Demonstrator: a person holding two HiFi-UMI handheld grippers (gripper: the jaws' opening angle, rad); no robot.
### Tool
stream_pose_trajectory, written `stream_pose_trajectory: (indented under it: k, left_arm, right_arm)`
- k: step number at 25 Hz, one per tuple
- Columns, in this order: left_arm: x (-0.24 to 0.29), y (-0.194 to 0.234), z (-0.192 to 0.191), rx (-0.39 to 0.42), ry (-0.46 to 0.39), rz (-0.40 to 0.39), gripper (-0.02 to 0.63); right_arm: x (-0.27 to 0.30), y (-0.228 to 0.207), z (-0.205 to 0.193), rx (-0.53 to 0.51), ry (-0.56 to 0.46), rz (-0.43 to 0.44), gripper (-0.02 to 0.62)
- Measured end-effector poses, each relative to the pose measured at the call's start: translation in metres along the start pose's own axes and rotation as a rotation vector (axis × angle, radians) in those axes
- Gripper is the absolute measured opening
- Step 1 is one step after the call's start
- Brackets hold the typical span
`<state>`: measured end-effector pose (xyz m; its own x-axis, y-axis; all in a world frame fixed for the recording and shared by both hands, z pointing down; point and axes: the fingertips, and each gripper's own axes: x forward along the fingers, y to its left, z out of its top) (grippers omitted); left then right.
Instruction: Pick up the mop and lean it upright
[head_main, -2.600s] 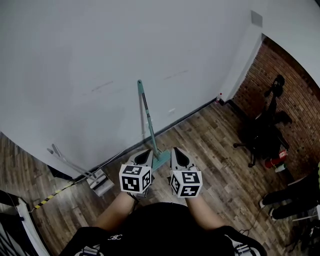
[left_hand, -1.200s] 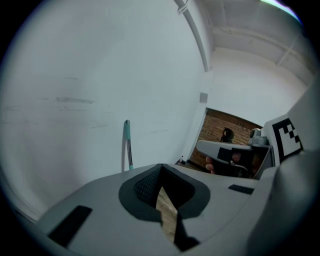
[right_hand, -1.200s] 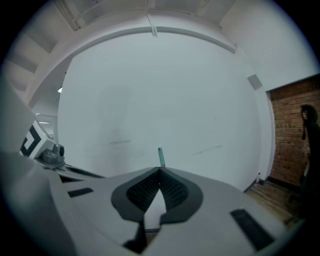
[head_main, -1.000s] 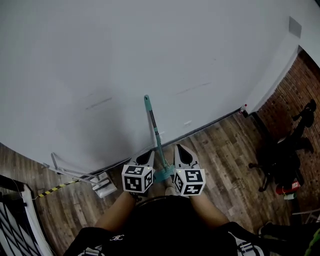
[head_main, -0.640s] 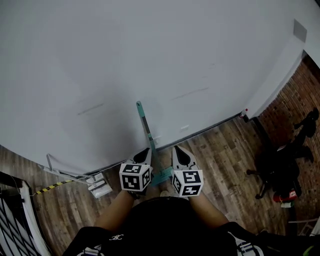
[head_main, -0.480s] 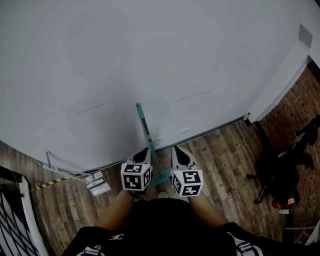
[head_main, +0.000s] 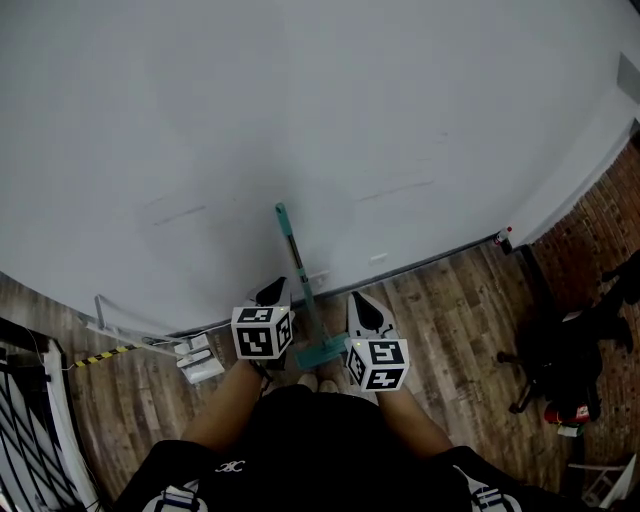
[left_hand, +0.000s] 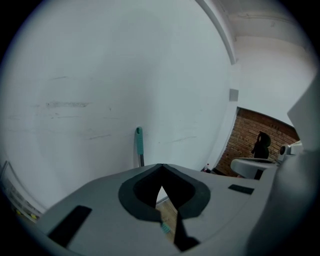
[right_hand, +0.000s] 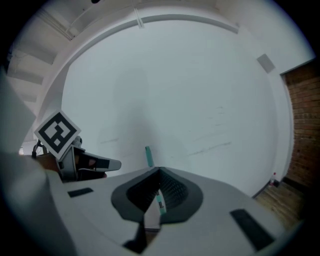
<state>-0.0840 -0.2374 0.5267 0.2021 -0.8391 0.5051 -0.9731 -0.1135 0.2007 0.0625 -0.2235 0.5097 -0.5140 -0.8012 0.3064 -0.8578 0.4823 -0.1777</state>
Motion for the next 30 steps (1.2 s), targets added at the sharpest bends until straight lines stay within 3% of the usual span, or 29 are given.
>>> stream_pose_trajectory:
  k: [10,18,25,30]
  left_arm:
    - [0.054,0.038,0.026,0.018,-0.012,0.032,0.026]
    - [0.102,0.052,0.056,0.008,-0.057,0.034,0.112]
    - [0.134,0.055,0.058,0.059,-0.024,0.063,0.163]
    - [0.153,0.064,0.048,0.088,0.028,0.136,0.167]
  right_arm:
    - [0.015,-0.004,0.018,-0.041,0.003,-0.017,0.013]
    - [0.008,-0.032,0.024,-0.039,0.002,-0.09,0.014]
    - [-0.014,-0.056,0.013,-0.024,0.025,-0.166,0.014]
    - [-0.022,-0.065,0.011,-0.011,0.03,-0.19,0.014]
